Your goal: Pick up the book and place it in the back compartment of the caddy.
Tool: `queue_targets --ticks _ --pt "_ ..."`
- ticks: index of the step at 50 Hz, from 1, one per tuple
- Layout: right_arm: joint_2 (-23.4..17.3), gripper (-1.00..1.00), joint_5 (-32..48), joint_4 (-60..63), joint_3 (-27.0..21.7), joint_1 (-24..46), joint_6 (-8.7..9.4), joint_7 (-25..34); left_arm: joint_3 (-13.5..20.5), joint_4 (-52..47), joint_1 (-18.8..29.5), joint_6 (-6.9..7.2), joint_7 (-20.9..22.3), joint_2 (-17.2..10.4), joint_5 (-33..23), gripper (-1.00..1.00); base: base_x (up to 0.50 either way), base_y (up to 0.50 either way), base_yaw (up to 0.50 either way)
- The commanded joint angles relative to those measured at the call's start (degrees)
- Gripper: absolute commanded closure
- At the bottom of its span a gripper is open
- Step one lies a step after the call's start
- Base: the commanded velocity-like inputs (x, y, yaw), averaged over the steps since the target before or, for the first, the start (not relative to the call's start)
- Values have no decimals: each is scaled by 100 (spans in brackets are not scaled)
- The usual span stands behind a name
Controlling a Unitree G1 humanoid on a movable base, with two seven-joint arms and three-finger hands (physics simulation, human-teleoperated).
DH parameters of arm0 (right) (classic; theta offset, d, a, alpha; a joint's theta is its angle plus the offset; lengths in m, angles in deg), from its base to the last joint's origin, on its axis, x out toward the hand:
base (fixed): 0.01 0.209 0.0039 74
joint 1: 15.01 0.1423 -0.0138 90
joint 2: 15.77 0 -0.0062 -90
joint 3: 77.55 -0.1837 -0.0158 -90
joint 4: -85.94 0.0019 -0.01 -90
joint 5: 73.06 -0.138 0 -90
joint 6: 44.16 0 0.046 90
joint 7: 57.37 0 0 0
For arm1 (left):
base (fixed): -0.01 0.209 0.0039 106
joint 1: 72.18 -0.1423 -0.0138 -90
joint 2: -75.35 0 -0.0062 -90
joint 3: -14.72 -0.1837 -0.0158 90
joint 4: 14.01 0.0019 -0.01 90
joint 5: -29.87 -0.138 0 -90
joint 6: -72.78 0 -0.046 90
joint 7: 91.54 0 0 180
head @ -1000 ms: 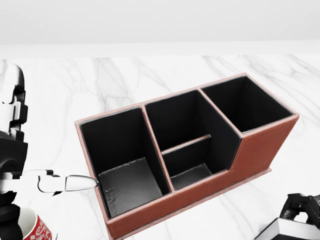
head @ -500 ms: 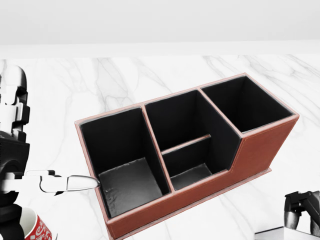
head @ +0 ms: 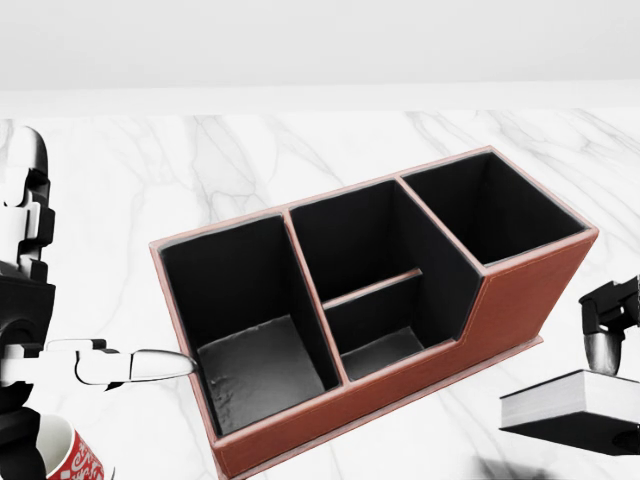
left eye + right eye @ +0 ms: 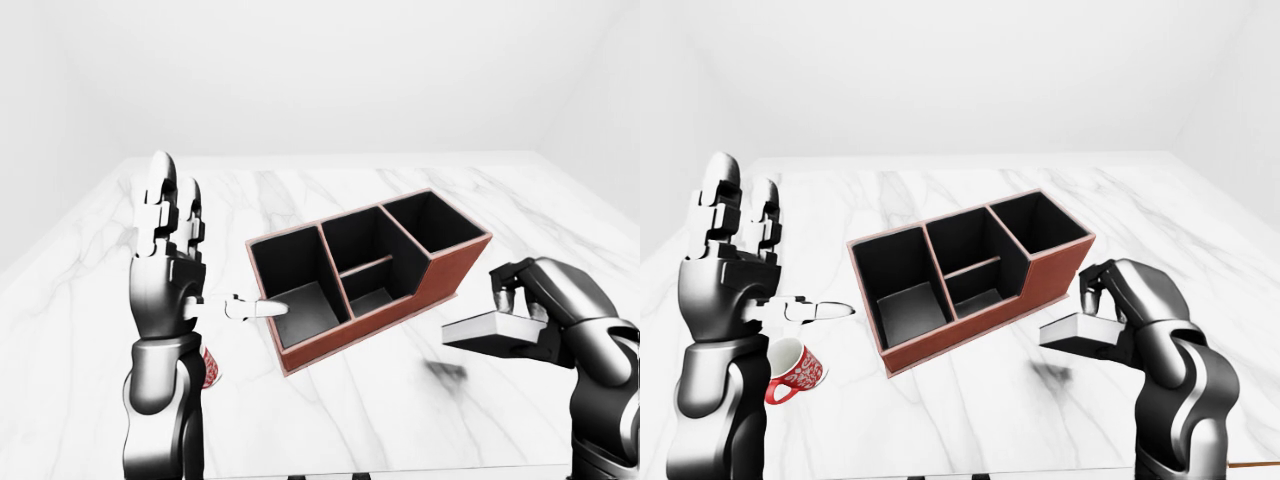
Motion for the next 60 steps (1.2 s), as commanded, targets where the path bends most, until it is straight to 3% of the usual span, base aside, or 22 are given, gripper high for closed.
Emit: queue_targets --ticks 1,9,23,39,60 --pt "-242 100 -11 844 218 705 25 -1 15 -32 11 0 -6 -4 21 -100 0 0 0" --pt "-387 100 121 987 588 1304 25 -1 23 1 46 0 -23 -11 35 -100 0 0 0" --pt "-250 100 311 1082 1010 1620 25 -1 38 -33 48 0 -30 -20 60 -100 0 0 0" --pt "243 100 804 801 1774 2247 25 -1 50 -40 54 0 -26 -22 70 -100 0 0 0" --pt "547 100 1048 556 2113 2453 25 -1 58 -82 73 0 -36 -28 86 -100 0 0 0"
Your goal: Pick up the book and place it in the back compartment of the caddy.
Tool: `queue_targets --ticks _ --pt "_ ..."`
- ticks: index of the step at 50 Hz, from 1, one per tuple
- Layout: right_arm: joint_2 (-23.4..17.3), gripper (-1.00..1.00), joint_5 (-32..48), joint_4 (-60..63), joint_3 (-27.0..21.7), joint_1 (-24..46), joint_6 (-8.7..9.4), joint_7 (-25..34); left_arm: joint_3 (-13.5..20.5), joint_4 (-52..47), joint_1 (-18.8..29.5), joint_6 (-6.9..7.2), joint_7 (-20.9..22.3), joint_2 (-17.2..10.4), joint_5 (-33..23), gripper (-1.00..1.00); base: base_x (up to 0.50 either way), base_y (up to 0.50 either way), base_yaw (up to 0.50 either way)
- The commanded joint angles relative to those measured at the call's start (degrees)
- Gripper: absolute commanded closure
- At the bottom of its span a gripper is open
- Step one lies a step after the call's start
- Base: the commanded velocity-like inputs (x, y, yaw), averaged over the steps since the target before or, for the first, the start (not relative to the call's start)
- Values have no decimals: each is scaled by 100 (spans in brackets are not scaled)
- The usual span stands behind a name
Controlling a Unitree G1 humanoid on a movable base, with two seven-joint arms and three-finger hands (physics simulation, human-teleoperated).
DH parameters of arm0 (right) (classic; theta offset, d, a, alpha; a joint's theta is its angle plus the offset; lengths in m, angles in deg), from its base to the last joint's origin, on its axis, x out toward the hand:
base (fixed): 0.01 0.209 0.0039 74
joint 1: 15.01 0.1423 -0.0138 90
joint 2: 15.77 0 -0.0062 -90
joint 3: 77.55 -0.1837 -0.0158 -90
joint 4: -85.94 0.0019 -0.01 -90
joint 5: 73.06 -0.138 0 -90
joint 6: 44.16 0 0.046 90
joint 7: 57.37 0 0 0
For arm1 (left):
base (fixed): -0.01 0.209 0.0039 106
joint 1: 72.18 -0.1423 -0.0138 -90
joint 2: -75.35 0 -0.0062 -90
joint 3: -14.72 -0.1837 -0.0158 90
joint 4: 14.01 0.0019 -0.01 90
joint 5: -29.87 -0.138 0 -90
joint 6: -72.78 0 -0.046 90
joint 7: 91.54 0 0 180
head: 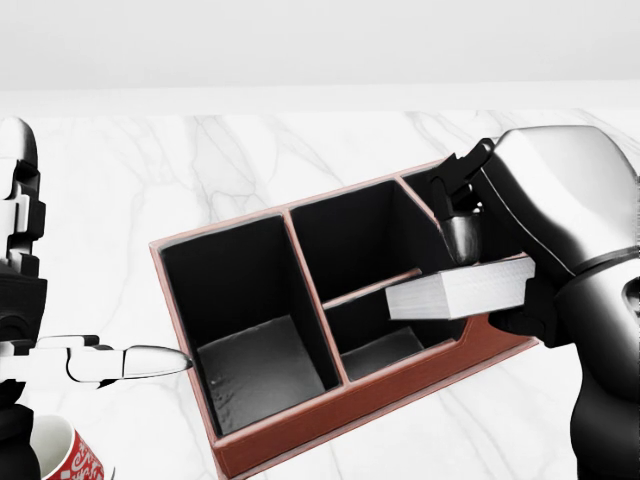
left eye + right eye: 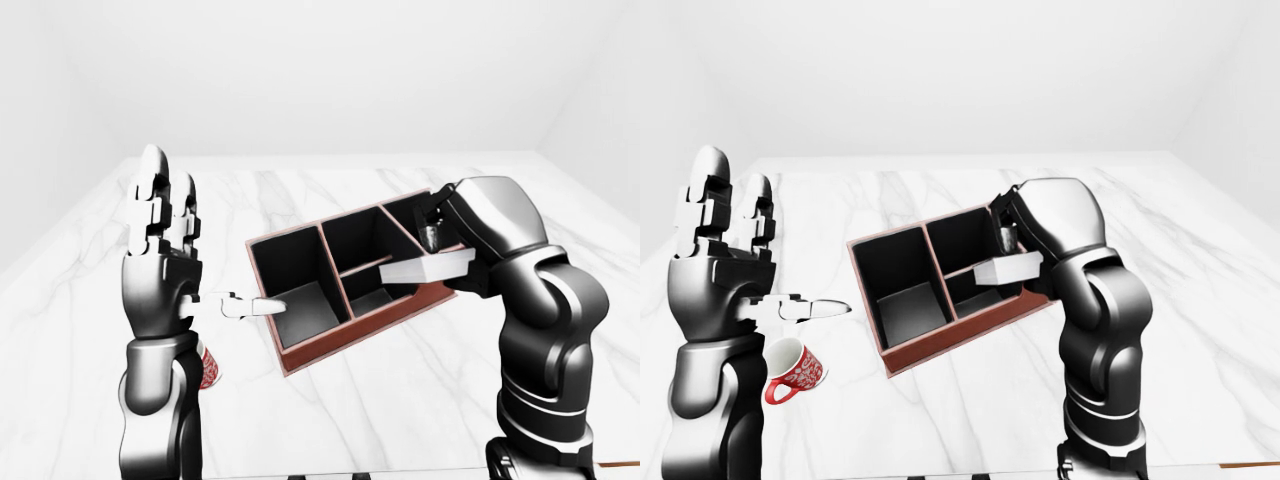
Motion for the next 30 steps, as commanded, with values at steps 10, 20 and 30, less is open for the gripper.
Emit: queue_targets --ticks 10,20,30 --pt "234 100 175 -142 208 106 0 -1 6 -2 8 0 1 -5 12 -100 0 0 0" --pt "263 100 163 -380 247 136 0 -1 -10 29 6 0 0 0 3 -100 0 0 0" --pt "305 100 146 -804 319 203 0 -1 -11 -31 -3 0 -6 4 9 -100 0 0 0"
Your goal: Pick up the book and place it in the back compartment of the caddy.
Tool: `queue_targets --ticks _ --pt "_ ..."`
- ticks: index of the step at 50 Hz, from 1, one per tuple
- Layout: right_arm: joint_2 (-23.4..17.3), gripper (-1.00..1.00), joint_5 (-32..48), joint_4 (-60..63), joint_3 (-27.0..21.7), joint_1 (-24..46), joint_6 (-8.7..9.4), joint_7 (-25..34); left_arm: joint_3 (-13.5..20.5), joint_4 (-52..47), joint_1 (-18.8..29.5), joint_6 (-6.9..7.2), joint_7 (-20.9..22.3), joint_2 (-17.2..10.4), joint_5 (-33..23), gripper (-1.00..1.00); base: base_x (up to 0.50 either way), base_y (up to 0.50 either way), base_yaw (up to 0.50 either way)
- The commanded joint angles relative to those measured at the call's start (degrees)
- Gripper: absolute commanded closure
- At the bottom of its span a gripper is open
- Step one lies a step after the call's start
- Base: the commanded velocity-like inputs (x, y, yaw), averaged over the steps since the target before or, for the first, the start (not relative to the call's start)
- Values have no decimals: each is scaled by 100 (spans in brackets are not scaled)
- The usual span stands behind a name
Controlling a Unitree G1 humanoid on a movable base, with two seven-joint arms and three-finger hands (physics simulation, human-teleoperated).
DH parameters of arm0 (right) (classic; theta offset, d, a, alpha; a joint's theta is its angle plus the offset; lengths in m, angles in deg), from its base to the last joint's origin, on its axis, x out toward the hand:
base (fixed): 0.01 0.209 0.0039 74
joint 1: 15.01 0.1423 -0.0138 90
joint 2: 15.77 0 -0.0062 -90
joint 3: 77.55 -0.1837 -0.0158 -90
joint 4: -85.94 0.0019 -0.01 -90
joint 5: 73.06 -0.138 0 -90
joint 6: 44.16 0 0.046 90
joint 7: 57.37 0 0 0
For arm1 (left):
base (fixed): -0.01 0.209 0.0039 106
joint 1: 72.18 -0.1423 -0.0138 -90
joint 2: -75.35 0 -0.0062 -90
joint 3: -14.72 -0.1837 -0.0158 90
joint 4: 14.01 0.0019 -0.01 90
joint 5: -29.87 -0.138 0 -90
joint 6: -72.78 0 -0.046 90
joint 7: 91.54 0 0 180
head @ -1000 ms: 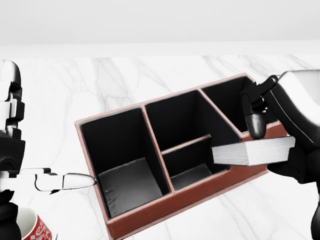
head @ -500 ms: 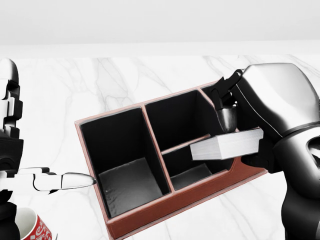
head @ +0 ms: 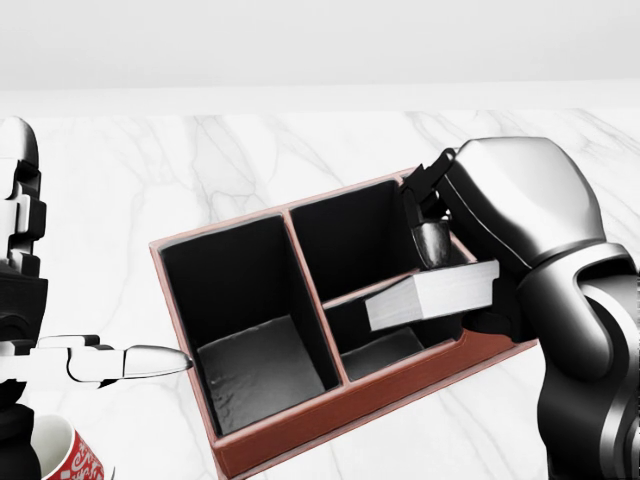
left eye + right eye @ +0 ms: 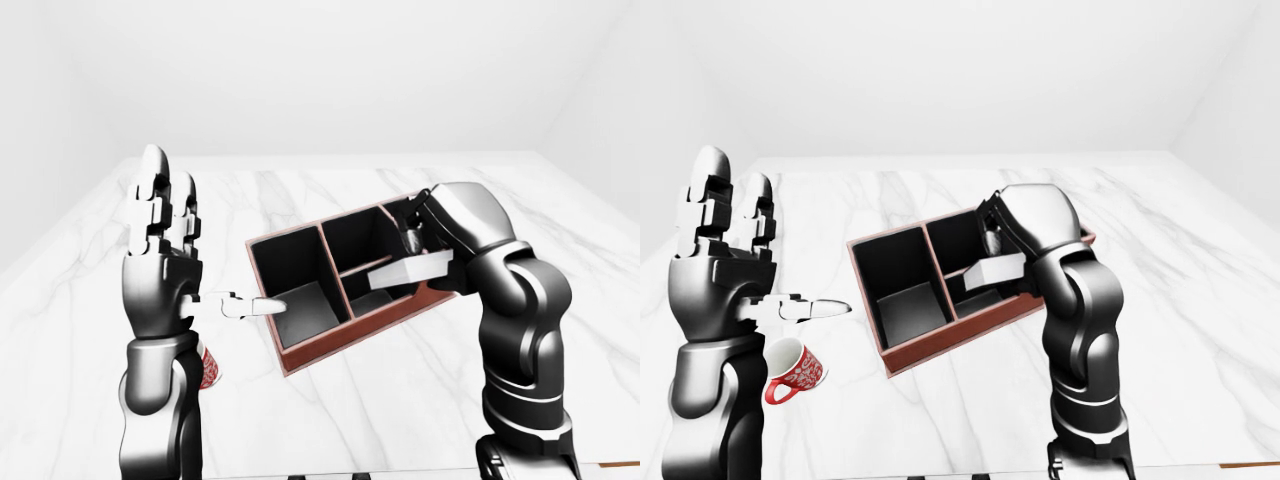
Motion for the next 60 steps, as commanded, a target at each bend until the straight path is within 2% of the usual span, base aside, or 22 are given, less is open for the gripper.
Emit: queue_targets --ticks 1,41,60 --pt "50 100 9 -346 46 83 0 -1 -2 -37 -1 0 -5 3 5 -100 0 0 0" --pt "211 100 35 -1283 258 364 0 -1 -2 -17 12 0 -7 -2 5 -100 0 0 0" --pt "137 100 -41 -1700 243 702 0 -1 -18 14 10 0 -7 3 -8 -100 0 0 0"
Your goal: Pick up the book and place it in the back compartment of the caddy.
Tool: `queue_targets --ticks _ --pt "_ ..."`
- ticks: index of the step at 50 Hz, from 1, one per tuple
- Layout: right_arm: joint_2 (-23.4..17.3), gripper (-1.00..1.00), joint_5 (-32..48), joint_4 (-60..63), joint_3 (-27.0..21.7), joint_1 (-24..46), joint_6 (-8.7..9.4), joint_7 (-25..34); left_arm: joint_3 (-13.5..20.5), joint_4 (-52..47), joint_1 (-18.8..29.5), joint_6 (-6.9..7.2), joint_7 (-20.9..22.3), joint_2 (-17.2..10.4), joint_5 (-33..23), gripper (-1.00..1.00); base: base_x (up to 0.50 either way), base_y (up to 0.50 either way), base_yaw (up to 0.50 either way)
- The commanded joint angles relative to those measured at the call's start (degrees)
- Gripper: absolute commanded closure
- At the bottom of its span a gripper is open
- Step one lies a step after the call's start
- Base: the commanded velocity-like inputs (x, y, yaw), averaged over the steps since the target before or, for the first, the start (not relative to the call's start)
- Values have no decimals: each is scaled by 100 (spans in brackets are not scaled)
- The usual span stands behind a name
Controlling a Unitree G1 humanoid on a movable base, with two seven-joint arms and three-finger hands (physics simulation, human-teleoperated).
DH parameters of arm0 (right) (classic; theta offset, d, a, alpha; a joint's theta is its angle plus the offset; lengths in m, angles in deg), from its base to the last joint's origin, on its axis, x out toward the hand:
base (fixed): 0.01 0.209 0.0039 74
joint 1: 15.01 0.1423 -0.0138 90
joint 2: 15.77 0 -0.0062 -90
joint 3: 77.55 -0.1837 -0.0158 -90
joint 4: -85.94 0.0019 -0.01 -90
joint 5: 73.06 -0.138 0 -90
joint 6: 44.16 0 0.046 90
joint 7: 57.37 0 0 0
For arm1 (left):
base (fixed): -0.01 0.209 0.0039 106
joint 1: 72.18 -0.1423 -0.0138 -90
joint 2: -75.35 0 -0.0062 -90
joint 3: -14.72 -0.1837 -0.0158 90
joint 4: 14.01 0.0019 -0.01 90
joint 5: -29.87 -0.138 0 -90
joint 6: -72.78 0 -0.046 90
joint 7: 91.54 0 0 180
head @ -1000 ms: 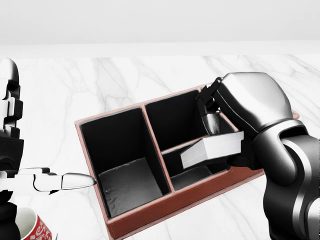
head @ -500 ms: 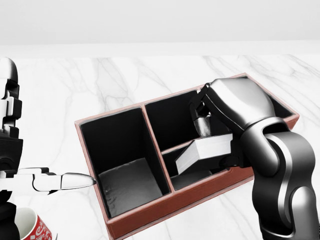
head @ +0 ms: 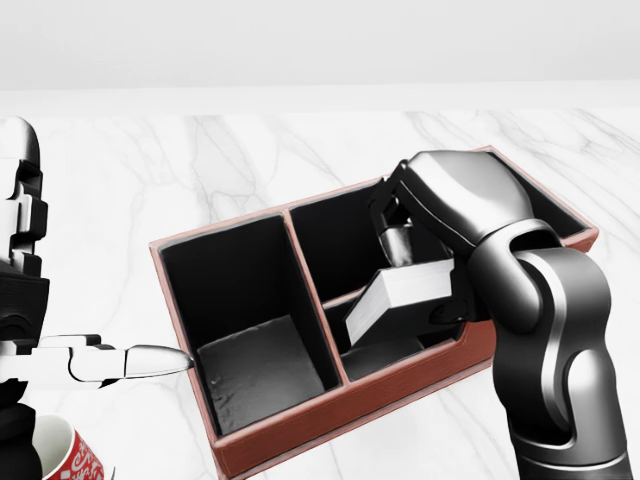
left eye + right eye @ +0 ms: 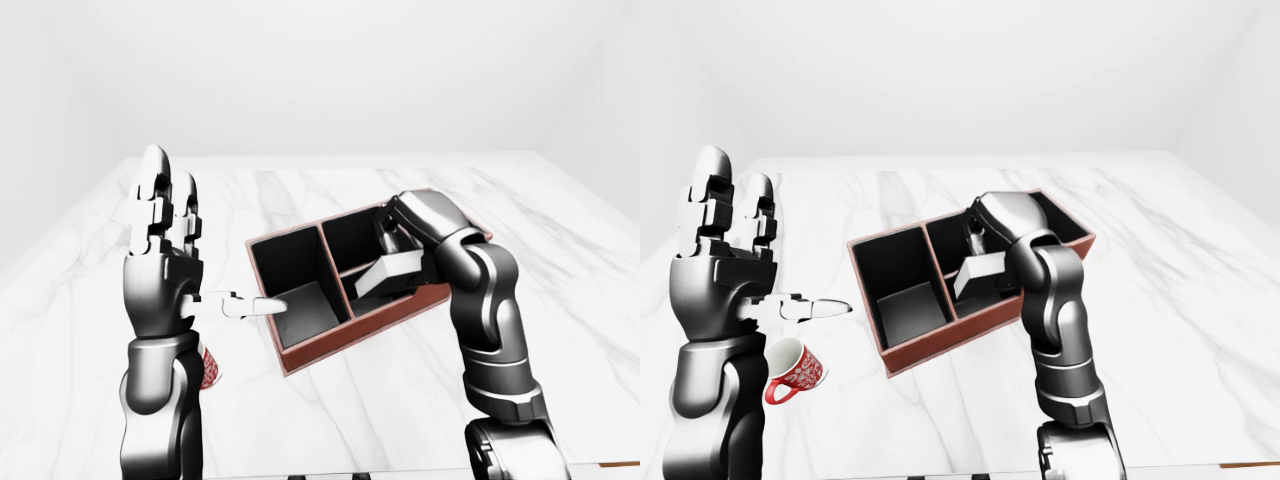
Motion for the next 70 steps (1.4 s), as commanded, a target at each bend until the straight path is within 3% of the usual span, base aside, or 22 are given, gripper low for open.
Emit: queue_targets --ticks 1,70 --pt "-36 100 -28 -197 -30 222 0 -1 2 13 7 0 1 -1 -2 -100 0 0 0" --pt "-128 100 -264 -2033 58 1003 0 -1 -40 -4 -24 0 5 15 -57 -100 0 0 0"
